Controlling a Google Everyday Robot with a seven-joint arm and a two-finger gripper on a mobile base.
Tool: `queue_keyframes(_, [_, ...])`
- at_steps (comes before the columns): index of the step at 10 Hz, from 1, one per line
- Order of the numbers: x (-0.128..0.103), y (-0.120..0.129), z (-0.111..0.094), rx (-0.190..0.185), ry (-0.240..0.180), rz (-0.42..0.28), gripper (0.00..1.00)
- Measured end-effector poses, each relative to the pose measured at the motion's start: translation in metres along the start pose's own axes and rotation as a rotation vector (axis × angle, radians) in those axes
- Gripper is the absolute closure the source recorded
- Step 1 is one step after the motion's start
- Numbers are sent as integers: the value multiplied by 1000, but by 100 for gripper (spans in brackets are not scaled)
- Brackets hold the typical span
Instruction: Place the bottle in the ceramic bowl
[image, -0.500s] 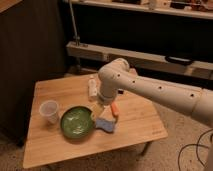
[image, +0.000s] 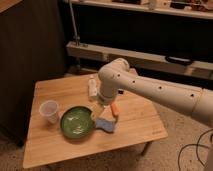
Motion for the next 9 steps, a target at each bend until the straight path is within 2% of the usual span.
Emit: queue_keyframes(9, [0,0,0,0,0,0,20])
